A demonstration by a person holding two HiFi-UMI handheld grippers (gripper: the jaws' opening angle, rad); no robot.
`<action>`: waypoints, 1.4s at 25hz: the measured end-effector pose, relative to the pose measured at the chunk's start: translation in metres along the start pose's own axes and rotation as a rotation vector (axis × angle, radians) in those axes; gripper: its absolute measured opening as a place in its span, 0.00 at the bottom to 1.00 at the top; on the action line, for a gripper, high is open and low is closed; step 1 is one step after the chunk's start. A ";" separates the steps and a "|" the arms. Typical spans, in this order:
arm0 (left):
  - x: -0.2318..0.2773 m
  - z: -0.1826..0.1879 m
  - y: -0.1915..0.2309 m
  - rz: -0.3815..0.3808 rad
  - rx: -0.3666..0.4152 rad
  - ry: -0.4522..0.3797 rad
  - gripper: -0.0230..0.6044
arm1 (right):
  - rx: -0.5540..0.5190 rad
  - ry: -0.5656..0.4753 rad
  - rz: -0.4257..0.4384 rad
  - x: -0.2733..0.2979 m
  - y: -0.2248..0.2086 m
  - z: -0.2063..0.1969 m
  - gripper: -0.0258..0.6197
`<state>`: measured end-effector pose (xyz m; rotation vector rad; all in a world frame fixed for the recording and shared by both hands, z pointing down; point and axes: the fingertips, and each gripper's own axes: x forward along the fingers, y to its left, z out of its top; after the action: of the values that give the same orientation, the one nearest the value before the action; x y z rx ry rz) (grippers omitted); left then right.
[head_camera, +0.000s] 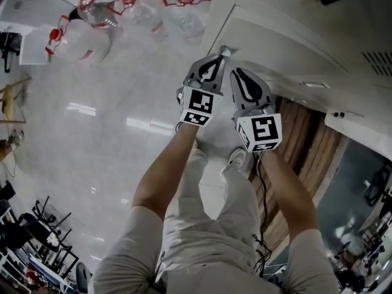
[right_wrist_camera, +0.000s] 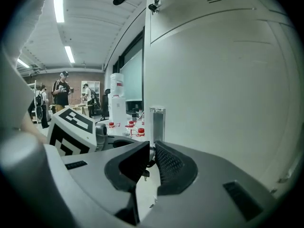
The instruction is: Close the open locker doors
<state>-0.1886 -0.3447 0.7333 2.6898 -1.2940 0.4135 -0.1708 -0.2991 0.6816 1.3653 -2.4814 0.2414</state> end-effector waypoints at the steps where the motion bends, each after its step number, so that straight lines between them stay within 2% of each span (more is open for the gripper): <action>1: 0.003 0.001 0.002 0.006 0.000 0.003 0.04 | 0.001 -0.001 -0.002 -0.002 -0.001 0.000 0.11; 8: 0.015 0.004 0.009 0.037 -0.018 0.008 0.04 | 0.017 -0.011 -0.022 -0.016 -0.012 0.000 0.06; 16: 0.015 0.003 0.010 0.053 -0.021 0.013 0.04 | 0.035 -0.021 -0.039 -0.036 -0.017 0.000 0.06; 23: -0.008 0.004 -0.001 0.018 0.014 0.008 0.04 | 0.046 -0.035 -0.076 -0.068 -0.024 0.010 0.06; 26: -0.054 0.018 -0.026 -0.039 0.048 0.010 0.04 | 0.055 -0.046 -0.108 -0.109 -0.028 0.028 0.06; 28: -0.094 0.042 -0.057 -0.113 0.038 -0.006 0.04 | 0.084 -0.056 -0.126 -0.150 -0.032 0.047 0.06; 32: -0.161 0.124 -0.149 -0.289 -0.012 -0.087 0.04 | 0.145 -0.091 -0.130 -0.245 -0.039 0.099 0.06; 35: -0.177 0.198 -0.228 -0.438 -0.045 -0.156 0.04 | 0.164 -0.164 -0.173 -0.319 -0.063 0.139 0.06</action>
<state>-0.0780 -0.1161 0.4926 2.8992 -0.6932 0.1220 0.0185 -0.1186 0.4431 1.7204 -2.4996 0.3117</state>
